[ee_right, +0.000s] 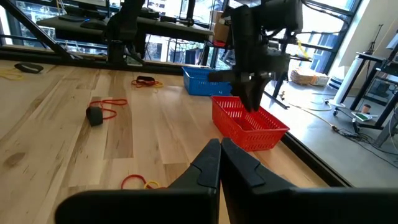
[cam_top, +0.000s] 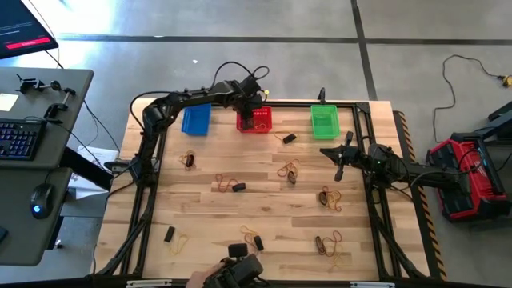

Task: Sort rubber bands into baskets
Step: Put the black rubberband into the green bin

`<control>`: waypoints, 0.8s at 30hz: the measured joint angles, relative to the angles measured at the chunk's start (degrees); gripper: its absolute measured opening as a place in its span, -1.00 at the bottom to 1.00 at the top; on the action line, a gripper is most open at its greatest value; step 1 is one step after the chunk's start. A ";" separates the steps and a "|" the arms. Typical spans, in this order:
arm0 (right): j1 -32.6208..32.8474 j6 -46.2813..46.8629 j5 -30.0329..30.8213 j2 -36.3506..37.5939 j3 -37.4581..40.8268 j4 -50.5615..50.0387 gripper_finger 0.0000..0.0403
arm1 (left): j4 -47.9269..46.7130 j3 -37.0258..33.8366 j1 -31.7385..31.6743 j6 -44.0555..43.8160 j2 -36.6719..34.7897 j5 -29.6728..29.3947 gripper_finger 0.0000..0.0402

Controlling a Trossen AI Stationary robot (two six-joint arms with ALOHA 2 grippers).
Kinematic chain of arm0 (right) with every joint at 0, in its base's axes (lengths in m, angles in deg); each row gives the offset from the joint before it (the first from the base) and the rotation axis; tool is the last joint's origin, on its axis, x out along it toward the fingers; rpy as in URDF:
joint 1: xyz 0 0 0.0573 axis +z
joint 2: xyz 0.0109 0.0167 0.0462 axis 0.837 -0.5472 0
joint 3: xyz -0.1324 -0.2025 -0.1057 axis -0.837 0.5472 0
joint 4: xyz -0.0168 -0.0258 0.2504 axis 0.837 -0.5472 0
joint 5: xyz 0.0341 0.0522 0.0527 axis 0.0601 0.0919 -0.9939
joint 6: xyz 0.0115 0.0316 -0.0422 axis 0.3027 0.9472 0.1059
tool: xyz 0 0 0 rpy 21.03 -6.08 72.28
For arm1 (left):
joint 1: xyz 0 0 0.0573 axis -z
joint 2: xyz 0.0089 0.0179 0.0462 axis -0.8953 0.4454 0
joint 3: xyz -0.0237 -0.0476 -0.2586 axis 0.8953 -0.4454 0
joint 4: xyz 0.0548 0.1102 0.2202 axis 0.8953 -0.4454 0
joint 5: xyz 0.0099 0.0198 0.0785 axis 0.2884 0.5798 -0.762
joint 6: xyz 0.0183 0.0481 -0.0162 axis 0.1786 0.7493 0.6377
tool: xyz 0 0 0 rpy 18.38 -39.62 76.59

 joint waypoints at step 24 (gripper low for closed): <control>0.02 0.00 -0.02 0.00 0.00 0.00 -1.00 | 35.52 -33.87 1.56 -7.50 -26.43 5.96 -1.00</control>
